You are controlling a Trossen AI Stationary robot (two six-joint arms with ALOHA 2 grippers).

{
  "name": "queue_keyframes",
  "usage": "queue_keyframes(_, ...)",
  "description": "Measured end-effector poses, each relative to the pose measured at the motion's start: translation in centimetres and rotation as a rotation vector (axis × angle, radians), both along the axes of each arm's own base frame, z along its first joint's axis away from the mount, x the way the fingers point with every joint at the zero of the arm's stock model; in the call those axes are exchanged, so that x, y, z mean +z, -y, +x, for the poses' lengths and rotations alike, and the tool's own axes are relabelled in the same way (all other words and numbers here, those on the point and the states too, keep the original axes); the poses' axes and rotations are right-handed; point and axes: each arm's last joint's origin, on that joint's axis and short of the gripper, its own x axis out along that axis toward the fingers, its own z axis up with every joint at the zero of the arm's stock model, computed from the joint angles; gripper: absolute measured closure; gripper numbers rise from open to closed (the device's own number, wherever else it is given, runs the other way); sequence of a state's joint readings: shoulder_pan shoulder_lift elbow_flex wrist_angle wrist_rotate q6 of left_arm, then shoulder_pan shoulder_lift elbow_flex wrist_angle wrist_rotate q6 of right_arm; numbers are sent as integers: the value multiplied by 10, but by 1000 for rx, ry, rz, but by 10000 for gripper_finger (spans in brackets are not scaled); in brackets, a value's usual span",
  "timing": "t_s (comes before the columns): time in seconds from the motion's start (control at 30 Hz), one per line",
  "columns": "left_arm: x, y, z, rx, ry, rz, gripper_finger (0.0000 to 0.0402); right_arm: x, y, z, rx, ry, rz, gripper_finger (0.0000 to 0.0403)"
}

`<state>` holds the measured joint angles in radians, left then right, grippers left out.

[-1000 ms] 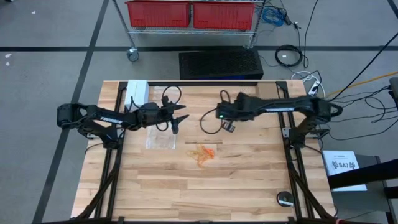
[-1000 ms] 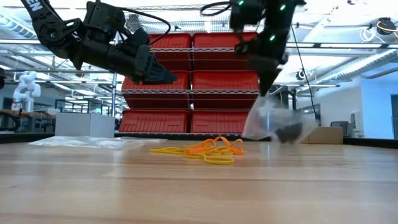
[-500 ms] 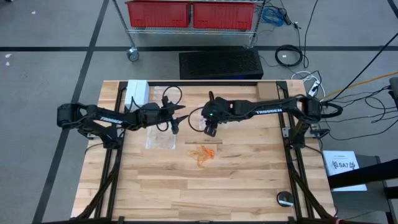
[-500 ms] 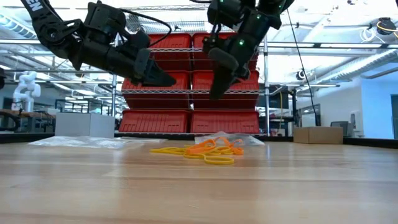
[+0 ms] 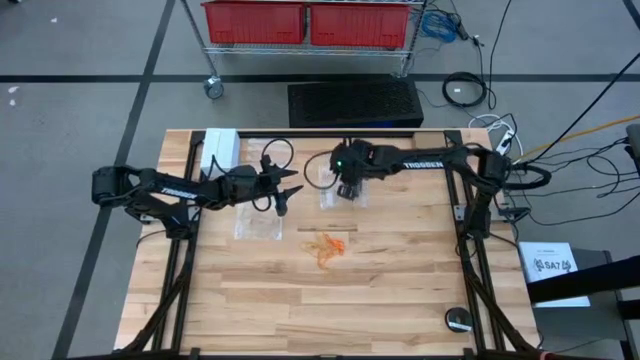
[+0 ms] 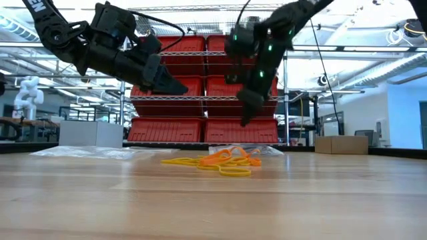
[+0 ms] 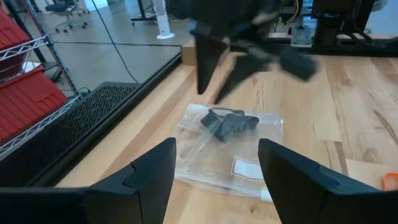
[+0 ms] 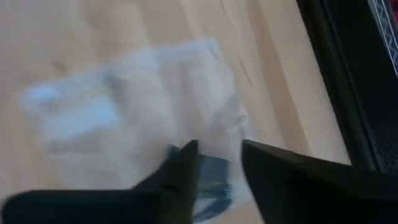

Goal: Sort rubber bands
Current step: Close the transparent zip bag

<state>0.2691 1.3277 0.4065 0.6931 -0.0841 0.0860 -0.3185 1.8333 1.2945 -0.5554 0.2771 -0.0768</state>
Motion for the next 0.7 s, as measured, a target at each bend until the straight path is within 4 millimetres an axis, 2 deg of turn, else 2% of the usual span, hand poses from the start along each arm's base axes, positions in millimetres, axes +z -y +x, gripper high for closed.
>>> queue_keyframes(0.07, 0, 0, 0, 0, -1, 0, 166, -10, 12, -3, 2, -37, 39, 363)
queue_keyframes(0.13, -1, 0, 0, 0, -6, -2, 166, -18, 20, -8, -10, -80, 76, 392)
queue_keyframes(0.27, -3, 0, -1, 3, -34, -8, 166, -31, 28, -22, -135, -139, 261, 391)
queue_keyframes(0.37, -4, 0, -1, 7, -37, -9, 166, -35, 26, -30, -270, -174, 378, 400)
queue_keyframes(0.5, -4, 0, -1, 19, -39, -7, 166, -35, 11, -29, -333, -167, 527, 401)
queue_keyframes(0.6, -4, 0, -1, 24, -40, -5, 166, -34, -7, -20, -265, -135, 644, 402)
queue_keyframes(0.7, -5, 0, -1, 25, -48, -7, 166, -28, -27, -10, -175, -98, 641, 402)
